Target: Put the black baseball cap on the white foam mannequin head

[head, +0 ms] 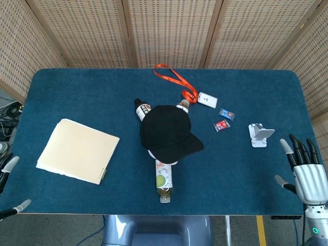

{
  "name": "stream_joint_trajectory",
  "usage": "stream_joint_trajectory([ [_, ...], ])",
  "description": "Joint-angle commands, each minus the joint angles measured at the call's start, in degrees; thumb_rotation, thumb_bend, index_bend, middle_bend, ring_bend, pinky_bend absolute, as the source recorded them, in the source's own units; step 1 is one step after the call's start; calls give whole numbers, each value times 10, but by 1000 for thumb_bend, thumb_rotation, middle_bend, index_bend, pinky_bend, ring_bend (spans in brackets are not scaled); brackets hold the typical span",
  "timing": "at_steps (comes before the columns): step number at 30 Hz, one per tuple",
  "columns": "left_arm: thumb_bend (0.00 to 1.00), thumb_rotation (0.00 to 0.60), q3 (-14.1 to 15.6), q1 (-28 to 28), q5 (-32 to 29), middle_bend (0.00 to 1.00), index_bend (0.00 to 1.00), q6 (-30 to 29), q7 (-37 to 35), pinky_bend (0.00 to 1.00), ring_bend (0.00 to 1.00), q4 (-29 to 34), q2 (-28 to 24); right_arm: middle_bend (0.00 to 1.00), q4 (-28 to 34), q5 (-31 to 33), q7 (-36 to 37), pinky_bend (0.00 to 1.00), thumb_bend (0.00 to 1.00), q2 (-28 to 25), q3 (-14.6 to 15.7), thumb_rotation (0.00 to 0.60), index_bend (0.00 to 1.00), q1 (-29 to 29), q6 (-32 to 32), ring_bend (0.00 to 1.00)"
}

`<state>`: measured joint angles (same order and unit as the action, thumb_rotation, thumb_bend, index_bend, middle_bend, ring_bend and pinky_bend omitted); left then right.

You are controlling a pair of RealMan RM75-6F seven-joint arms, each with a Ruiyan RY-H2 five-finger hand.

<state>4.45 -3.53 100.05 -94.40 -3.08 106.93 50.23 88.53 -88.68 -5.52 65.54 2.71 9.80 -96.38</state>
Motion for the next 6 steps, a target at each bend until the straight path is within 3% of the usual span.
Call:
stream_joint_trajectory([
  [1,0,600,0,-1,1,0,0,-1,2,0,0,-2,1,0,-20,-18,-41,0,0,20,24,600,0,-10,35,0],
  [6,0,600,1,-2,4,0,0,-4,1,0,0,-4,2,0,-23,-32,-71,0,0,35,22,600,0,-14,31,0],
])
